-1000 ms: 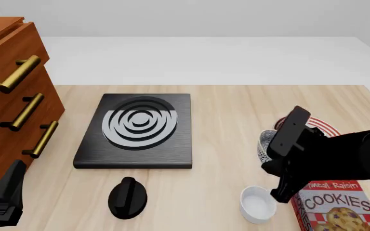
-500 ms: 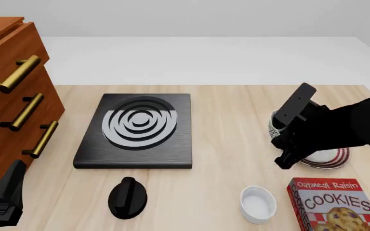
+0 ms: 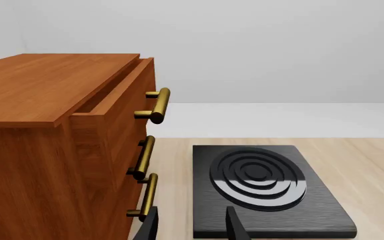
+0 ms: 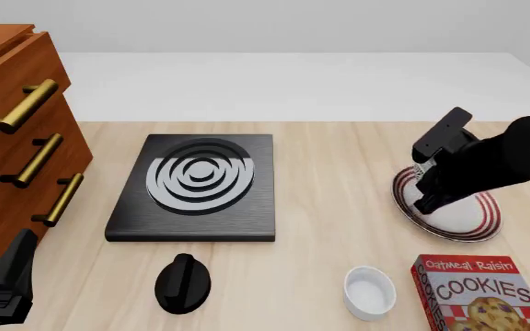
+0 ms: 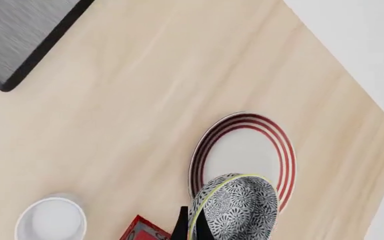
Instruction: Pick the akita bowl on the ramekin and place it on the plate.
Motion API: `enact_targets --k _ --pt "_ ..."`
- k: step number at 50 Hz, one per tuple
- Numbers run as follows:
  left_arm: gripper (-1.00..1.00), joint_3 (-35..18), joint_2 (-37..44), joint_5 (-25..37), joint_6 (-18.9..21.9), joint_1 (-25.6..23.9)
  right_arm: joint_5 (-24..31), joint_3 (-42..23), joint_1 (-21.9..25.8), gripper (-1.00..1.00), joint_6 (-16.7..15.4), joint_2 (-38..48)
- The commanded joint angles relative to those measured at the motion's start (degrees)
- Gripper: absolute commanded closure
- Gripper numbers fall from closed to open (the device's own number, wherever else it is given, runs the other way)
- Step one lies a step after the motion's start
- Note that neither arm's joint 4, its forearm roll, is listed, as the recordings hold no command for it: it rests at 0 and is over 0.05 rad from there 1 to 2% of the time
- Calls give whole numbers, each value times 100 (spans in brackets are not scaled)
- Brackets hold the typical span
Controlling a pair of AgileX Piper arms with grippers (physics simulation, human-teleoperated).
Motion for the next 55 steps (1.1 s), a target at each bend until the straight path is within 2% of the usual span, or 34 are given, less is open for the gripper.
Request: enact_targets --k 1,7,10,12,13,14,16,22,24,26,33,38,42,45,46,55 --pt "-100 0 1 0 1 -1 -101 -211 -621 100 -210 316" --pt "-100 0 0 0 0 0 -265 -167 -981 100 -487 495" --pt "-100 0 0 0 1 -1 -270 -245 -1015 100 -428 563" --pt "-100 0 0 0 1 -1 -305 -272 -1126 100 -517 629" --pt "-100 0 0 0 0 1 -406 -240 -1354 100 -758 709" --pt "-100 0 1 0 0 -1 -471 -207 -1452 100 -865 778" --pt "-100 0 0 0 1 -1 -489 -276 -1373 100 -688 838" --pt "-100 0 -1 0 0 1 -525 -413 -1457 100 -690 984" --pt "-100 0 1 0 0 0 -550 -411 -1512 100 -784 1019" --pt "-100 0 0 0 -1 0 -516 -495 -1454 100 -685 1064" --pt "-100 0 0 0 -1 0 -558 -594 -1493 100 -754 1245" --pt "-100 0 -1 0 0 0 -541 -764 -1485 100 -692 1415" --pt "-100 0 0 0 0 0 -566 -846 -1529 100 -776 1569" --pt "-100 0 0 0 1 0 -615 -983 -1664 100 -953 1714" --pt "-100 0 0 0 0 0 -596 -1103 -1594 100 -842 1780" --pt "-100 0 1 0 0 0 -672 -1310 -1448 100 -751 2121"
